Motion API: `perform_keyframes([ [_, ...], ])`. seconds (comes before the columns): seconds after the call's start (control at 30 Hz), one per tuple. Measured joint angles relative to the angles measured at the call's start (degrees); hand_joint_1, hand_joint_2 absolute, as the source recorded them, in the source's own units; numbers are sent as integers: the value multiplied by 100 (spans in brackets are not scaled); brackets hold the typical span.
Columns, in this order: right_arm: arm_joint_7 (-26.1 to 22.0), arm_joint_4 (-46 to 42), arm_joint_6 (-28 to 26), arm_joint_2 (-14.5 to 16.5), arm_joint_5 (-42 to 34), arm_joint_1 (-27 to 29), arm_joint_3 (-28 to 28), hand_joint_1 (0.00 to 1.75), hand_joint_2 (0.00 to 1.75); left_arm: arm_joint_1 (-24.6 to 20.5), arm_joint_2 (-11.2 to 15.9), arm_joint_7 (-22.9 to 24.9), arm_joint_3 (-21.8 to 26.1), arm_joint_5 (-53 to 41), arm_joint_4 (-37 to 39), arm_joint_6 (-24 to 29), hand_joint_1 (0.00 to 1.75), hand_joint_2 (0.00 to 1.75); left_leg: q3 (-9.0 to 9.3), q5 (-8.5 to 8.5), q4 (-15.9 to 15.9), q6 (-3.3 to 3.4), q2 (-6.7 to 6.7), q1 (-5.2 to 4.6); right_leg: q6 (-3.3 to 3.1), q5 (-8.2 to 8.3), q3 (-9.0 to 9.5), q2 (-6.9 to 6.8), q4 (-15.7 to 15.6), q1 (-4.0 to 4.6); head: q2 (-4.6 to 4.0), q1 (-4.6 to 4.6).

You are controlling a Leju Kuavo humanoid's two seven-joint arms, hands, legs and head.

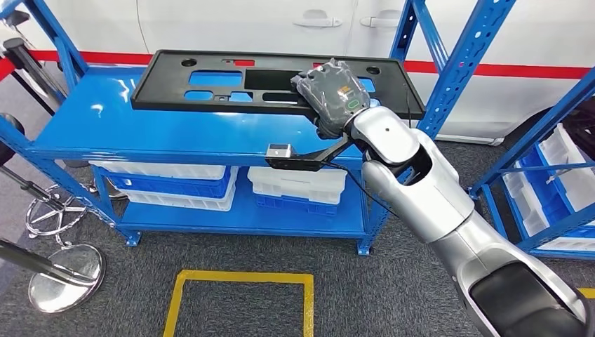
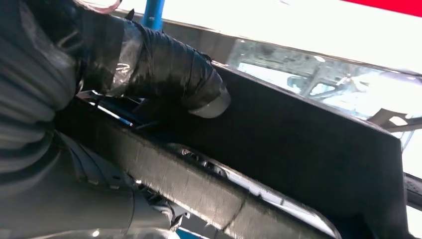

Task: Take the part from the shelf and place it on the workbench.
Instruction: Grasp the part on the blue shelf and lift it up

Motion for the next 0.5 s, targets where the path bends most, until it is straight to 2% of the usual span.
perform_keyframes([
  [0.03, 6, 0, -7, 6, 0, 10, 0, 175, 175, 5, 2, 2, 0, 0, -1, 10, 0, 175, -72, -206, 180, -19, -5, 4, -51, 67, -54, -14, -22, -15, 0, -2],
  [0.07, 12, 0, -16, 11, 0, 20, 0, 175, 175, 4, 2, 4, 0, 0, -1, 19, 0, 175, -164, -485, 471, -30, -8, 16, -87, 128, -115, -22, -24, -19, 0, -3],
  [0.1, 16, 0, -25, 15, 0, 35, 0, 175, 175, 5, 1, 7, 0, -1, -1, 22, 0, 175, -266, -752, 841, -46, -7, 22, -111, 183, -191, -24, -16, -16, 0, -4],
  [0.13, 18, 0, -32, 17, 0, 55, 0, 175, 175, 5, 0, 9, 0, -1, -1, 23, 0, 175, -345, -933, 1206, -63, -7, 28, -114, 236, -271, -28, -2, -12, 0, -4],
  [0.17, 19, 0, -37, 17, 0, 78, 0, 175, 175, 4, -1, 10, -1, -1, -1, 24, 0, 175, -375, -990, 1464, -81, -7, 35, -107, 286, -351, -32, 14, -10, 0, -4],
  [0.2, 19, 0, -39, 17, 0, 100, 0, 175, 175, 2, -1, 11, -2, -1, -1, 25, 0, 175, -325, -921, 1555, -97, -6, 44, -94, 335, -433, -36, 34, -12, 0, -4],
  [0.23, 19, 0, -40, 17, 0, 117, 0, 175, 175, 1, 2, 11, -2, 0, -3, 26, 0, 175, -166, -761, 1422, -109, -6, 57, -74, 380, -518, -38, 64, -19, 0, -5],
  [0.27, 19, -1, -41, 17, 0, 126, -1, 175, 175, -2, 5, 11, -2, 0, -4, 27, 0, 175, 78, -602, 1117, -119, -5, 72, -46, 418, -600, -39, 102, -29, 0, -6],
  [0.33, 20, -10, -44, 17, 0, 133, -10, 175, 175, -11, 9, 11, -2, 0, -8, 28, 0, 175, 588, -535, 373, -112, -20, 70, 26, 485, -741, -38, 189, -30, 0, -4],
  [0.37, 22, -14, -47, 18, 0, 135, -15, 175, 175, -11, 9, 10, -1, 0, -9, 28, 0, 175, 719, -584, 137, -93, -32, 60, 64, 521, -779, -38, 214, -25, 0, -3],
  [0.4, 24, -19, -56, 19, 0, 136, -20, 175, 175, -11, 9, 11, -1, -1, -9, 28, 0, 175, 763, -631, 29, -61, -46, 40, 103, 564, -802, -39, 221, -17, 0, -2],
  [0.47, 22, -20, -74, 19, 0, 140, -21, 175, 175, -7, 6, 11, -1, -1, -10, 28, 0, 175, 703, -564, 2, 32, -44, 33, 176, 631, -826, -34, 218, -24, 0, 2],
  [0.5, 21, -21, -83, 18, 0, 139, -22, 175, 175, -11, 2, 13, -2, -1, -10, 28, 0, 175, 661, -507, -4, 88, -32, 36, 206, 567, -857, -26, 258, -33, 0, 3],
])
